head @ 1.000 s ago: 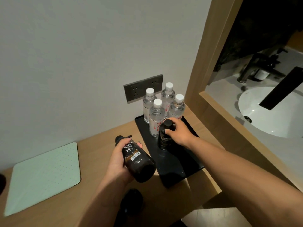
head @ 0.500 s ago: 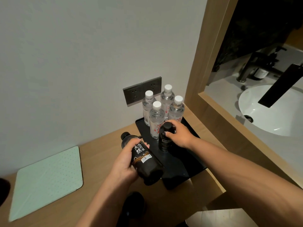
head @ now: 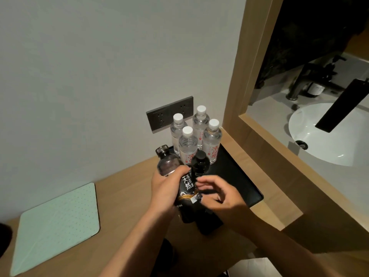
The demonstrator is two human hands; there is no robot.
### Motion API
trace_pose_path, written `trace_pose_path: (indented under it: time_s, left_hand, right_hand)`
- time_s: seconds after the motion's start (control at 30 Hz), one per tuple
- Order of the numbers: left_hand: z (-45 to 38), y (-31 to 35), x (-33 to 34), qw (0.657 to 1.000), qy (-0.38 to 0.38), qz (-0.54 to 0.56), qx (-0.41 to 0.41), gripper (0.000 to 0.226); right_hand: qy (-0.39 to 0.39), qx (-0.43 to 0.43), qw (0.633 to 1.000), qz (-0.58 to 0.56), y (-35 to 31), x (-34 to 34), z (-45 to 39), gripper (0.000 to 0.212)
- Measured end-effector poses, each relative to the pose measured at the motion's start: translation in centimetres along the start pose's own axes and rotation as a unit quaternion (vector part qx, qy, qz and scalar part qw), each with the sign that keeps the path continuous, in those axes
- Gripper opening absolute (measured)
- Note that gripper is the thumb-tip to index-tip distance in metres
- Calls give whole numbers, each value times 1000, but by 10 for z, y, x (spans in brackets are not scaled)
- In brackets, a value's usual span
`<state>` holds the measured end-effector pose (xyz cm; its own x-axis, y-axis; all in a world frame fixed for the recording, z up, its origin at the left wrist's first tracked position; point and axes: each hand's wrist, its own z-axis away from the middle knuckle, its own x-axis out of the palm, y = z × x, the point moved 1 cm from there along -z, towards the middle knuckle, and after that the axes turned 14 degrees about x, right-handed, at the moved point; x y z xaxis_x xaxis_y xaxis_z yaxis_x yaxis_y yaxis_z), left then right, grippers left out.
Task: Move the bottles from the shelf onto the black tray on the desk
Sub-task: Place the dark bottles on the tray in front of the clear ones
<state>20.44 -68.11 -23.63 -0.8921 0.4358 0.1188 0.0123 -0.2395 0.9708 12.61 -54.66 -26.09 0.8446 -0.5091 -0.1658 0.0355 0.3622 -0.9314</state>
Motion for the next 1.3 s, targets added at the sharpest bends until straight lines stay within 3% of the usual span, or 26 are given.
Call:
trace_pose_path:
  time_s: [0.17,0.3,0.43,0.57,0.67,0.77,0.87,1.1,1.23,1.3]
  left_hand:
    - [8,-7,33,987,-98,-121,45,63]
    - [14,-10,62,966,-159,-198,56,66]
    - [13,-6,74,954,-217,-198,60,69]
    - [5,4,70,964,-201,-159,63,56]
    - [-9,1,55,959,-149,-205,125,46]
    - [-19,-6,46,927,-147,-297,176,44]
    - [-28,-17,43,871,-184,-405,209,51]
    - [-46,-28,50,778,-225,-525,262,58]
    - [-54,-36,53,758,-242,-542,269,60]
    - [-55,-40,53,753,-243,-544,279,59]
  right_hand:
    - [58,54,995,55,12,-13,6,66]
    - [149,76,978,125,18,-29,4,50]
    - [180,101,971,120,28,-46,-6,54]
    - [181,103,975,74,42,-59,-22,64]
    - [205,119,970,53,50,-63,-39,62]
    - [235,132,963,20,57,-67,-61,63]
    - [257,140,956,25,62,-69,-80,64]
    - [262,128,955,55,76,-79,-110,60]
    - [271,76,957,67,85,-78,-114,58]
    - [236,89,966,59,89,-79,-114,54]
